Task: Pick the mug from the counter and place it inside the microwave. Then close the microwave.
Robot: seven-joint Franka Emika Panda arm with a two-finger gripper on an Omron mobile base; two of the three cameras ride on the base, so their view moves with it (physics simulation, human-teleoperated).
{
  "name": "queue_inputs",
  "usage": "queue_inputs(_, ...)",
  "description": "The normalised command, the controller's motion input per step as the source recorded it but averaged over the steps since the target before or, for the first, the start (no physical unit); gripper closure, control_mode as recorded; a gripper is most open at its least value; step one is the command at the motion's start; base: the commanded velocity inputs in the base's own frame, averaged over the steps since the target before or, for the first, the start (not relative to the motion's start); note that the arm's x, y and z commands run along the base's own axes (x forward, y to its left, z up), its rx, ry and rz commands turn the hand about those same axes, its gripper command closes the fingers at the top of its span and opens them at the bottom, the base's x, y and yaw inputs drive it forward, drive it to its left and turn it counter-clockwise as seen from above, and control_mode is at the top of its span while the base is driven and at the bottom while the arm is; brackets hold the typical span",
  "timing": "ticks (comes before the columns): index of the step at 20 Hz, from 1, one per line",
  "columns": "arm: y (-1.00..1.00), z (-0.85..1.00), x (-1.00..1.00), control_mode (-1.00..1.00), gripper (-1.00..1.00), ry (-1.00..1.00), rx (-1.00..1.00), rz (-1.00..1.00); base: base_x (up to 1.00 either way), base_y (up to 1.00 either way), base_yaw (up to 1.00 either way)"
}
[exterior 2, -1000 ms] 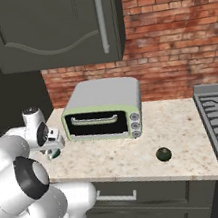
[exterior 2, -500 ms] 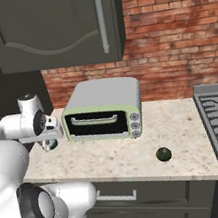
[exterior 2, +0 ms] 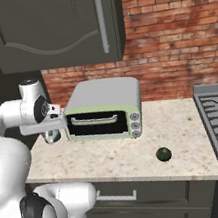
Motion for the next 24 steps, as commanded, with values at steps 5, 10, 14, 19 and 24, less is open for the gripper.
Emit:
queue_inputs(5,-0.44,0.38,-0.27,-1.0,1.0,0.04,-0.05,0.01,0.0,0.0,0.0)
queue_inputs(10,-0.64,0.16,-0.19,-1.0,1.0,0.01,-0.02,0.0,0.0,0.0,0.0)
queue_inputs(14,-0.62,0.08,-0.24,-1.0,1.0,0.0,0.0,0.0,0.0,0.0,0.0)
queue_inputs(19,-0.54,0.18,-0.32,-1.0,1.0,0.0,0.0,0.0,0.0,0.0,0.0)
queue_inputs(24,-0.21,0.22,-0.25,-1.0,1.0,0.0,0.0,-0.05,0.0,0.0,0.0)
